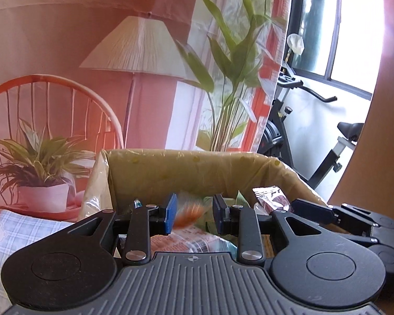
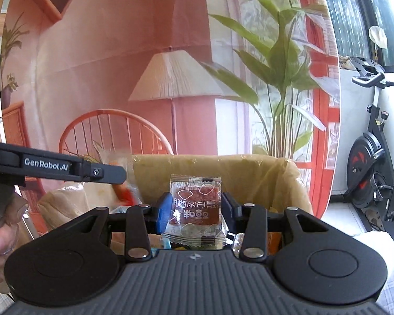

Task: Organize snacks
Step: 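Open both tools to drop the sausage and brown packets into the box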

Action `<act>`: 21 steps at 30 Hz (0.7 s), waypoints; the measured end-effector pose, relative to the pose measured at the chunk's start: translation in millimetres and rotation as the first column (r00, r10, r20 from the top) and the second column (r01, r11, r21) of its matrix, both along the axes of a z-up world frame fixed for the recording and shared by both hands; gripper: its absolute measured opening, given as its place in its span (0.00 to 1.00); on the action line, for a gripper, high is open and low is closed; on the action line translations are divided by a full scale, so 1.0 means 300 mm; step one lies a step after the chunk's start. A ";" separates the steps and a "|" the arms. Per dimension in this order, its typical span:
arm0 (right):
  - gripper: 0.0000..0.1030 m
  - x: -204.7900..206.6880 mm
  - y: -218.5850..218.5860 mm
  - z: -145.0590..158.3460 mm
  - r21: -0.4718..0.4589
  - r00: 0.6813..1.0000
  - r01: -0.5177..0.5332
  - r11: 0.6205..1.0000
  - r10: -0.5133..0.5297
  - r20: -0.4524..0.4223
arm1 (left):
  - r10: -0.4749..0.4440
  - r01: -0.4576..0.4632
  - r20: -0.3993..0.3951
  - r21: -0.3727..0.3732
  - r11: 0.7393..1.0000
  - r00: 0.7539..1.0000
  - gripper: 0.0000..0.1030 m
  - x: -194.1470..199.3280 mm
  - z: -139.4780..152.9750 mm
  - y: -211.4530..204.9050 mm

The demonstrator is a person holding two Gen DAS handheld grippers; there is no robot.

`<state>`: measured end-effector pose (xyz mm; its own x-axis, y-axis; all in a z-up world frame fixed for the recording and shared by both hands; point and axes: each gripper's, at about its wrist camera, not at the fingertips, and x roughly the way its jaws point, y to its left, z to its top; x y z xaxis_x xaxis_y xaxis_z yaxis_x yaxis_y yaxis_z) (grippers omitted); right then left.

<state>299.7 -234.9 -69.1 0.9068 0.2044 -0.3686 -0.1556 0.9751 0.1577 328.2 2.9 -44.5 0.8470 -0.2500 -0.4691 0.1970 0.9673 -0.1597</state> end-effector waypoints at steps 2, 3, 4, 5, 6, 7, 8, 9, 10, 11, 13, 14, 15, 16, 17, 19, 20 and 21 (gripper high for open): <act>0.47 -0.004 0.000 0.001 -0.002 1.000 0.007 1.000 -0.007 -0.007 | -0.002 0.002 -0.007 0.014 1.000 1.000 0.40 -0.005 0.001 -0.003; 0.48 -0.010 0.002 0.003 -0.003 1.000 0.009 1.000 -0.009 -0.006 | -0.001 0.001 -0.008 0.020 1.000 1.000 0.43 -0.012 0.002 -0.003; 0.49 -0.016 0.003 0.006 -0.006 1.000 0.012 1.000 -0.012 -0.006 | 0.000 0.000 -0.005 0.024 1.000 1.000 0.48 -0.016 0.007 -0.001; 0.50 -0.023 0.004 0.011 -0.009 1.000 0.016 1.000 -0.016 -0.004 | 0.003 -0.003 0.000 0.028 1.000 1.000 0.49 -0.022 0.013 -0.001; 0.52 -0.029 0.006 0.018 -0.012 1.000 0.022 1.000 -0.022 -0.003 | 0.008 -0.008 0.004 0.035 0.999 1.000 0.50 -0.032 0.019 0.000; 0.56 -0.039 0.007 0.025 -0.016 1.000 0.029 0.999 -0.029 0.000 | 0.011 -0.012 0.007 0.041 0.999 1.000 0.52 -0.041 0.027 0.001; 0.60 -0.050 0.007 0.033 -0.016 0.999 0.032 0.999 -0.032 0.006 | 0.015 -0.016 0.011 0.046 0.999 1.000 0.55 -0.051 0.035 0.003; 0.62 -0.061 0.007 0.041 -0.016 0.999 0.034 0.999 -0.033 0.012 | 0.020 -0.021 0.017 0.051 0.998 1.000 0.56 -0.066 0.043 0.007; 0.65 -0.075 0.008 0.051 -0.018 0.999 0.037 0.999 -0.036 0.017 | 0.024 -0.026 0.023 0.054 0.998 0.999 0.60 -0.077 0.051 0.010; 0.67 -0.086 0.011 0.060 -0.022 0.999 0.039 0.999 -0.039 0.021 | 0.029 -0.030 0.029 0.056 0.998 0.999 0.65 -0.090 0.060 0.014; 0.72 -0.112 0.016 0.083 -0.028 0.999 0.044 0.999 -0.043 0.030 | 0.037 -0.039 0.040 0.061 0.997 0.999 0.72 -0.119 0.078 0.021; 0.77 -0.126 0.019 0.095 -0.032 0.998 0.049 0.998 -0.048 0.035 | 0.044 -0.047 0.047 0.067 0.997 0.998 0.75 -0.136 0.089 0.023; 0.79 -0.143 0.022 0.108 -0.037 0.998 0.054 0.998 -0.053 0.042 | 0.052 -0.056 0.054 0.076 0.995 0.997 0.76 -0.155 0.099 0.026; 0.81 -0.159 0.025 0.122 -0.040 0.997 0.058 0.998 -0.056 0.049 | 0.058 -0.063 0.060 0.086 0.994 0.997 0.76 -0.175 0.109 0.029; 0.85 -0.175 0.029 0.135 -0.041 0.997 0.061 0.997 -0.059 0.053 | 0.059 -0.065 0.067 0.091 0.994 0.996 0.78 -0.195 0.119 0.033; 0.93 -0.212 0.037 0.162 -0.042 0.996 0.066 0.997 -0.063 0.068 | 0.067 -0.074 0.075 0.097 0.993 0.995 0.84 -0.235 0.139 0.039; 0.98 -0.231 0.043 0.174 -0.044 0.995 0.072 0.996 -0.069 0.076 | 0.076 -0.083 0.079 0.097 0.992 0.994 0.87 -0.253 0.149 0.041; 1.00 -0.250 0.049 0.186 -0.044 0.994 0.076 0.996 -0.073 0.080 | 0.088 -0.096 0.086 0.095 0.991 0.992 0.88 -0.277 0.160 0.047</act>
